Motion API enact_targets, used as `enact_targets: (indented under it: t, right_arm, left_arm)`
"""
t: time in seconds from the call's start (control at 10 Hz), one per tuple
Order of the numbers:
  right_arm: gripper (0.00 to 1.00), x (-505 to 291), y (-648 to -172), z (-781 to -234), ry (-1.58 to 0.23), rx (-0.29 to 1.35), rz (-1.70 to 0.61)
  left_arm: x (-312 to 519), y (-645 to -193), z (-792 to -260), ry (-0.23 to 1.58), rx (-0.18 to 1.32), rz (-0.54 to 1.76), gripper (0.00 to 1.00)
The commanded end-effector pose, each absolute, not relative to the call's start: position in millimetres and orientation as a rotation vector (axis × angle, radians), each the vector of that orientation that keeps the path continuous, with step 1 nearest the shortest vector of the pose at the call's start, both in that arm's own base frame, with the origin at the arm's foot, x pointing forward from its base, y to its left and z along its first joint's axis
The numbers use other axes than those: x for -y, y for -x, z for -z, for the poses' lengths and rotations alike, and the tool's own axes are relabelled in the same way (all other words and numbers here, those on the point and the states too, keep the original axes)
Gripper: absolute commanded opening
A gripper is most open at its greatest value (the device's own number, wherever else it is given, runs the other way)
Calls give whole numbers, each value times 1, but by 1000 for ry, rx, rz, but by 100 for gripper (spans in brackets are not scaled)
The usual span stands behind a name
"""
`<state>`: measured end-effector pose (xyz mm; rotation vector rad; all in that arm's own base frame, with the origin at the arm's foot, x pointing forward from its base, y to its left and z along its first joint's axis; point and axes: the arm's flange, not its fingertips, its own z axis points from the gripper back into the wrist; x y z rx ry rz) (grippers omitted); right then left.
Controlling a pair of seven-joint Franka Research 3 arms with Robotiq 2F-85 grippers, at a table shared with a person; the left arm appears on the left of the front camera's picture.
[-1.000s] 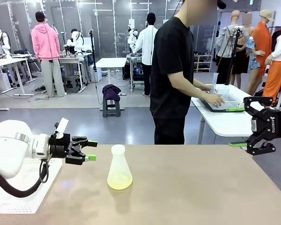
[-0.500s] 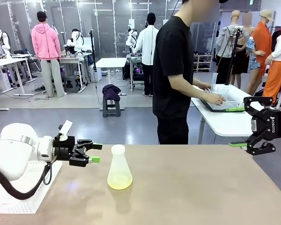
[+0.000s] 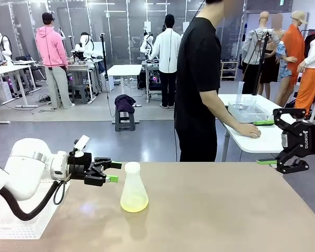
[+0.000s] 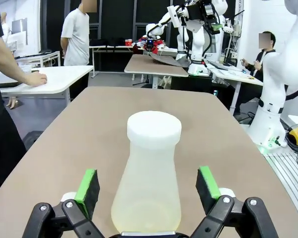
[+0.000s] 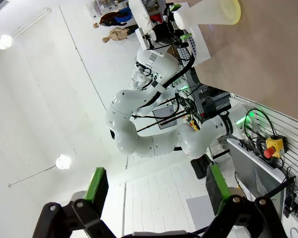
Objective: Prepare the solutions needed for the experiment.
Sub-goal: When the human places the Big flask in the center of the table, pick up the Big flask and place it in the left Organizing basket.
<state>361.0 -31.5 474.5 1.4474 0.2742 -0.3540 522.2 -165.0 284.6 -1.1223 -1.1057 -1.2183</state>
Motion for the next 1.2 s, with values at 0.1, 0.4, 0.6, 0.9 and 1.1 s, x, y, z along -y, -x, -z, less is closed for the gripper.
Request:
enact_targets:
  t: [0.1, 0.4, 0.6, 0.9, 1.1]
  right_arm:
    - [100, 31, -361, -476, -1451, -276, 363]
    - [100, 31, -361, -476, -1451, -276, 363]
    - [100, 31, -361, -476, -1451, -276, 363]
    - [100, 31, -361, -476, -1451, -276, 363]
    - [100, 31, -361, -476, -1451, -276, 363]
  left_arm:
    - [182, -528, -279, 1175, 1076, 1257, 100]
    - [190, -528, -275, 1208, 1098, 1248, 100]
    - [198, -531, -271, 1239, 1088, 1252, 100]
    - [210, -534, -267, 1283, 1105, 1249, 100]
    - [219, -537, -265, 1293, 1107, 1252, 100]
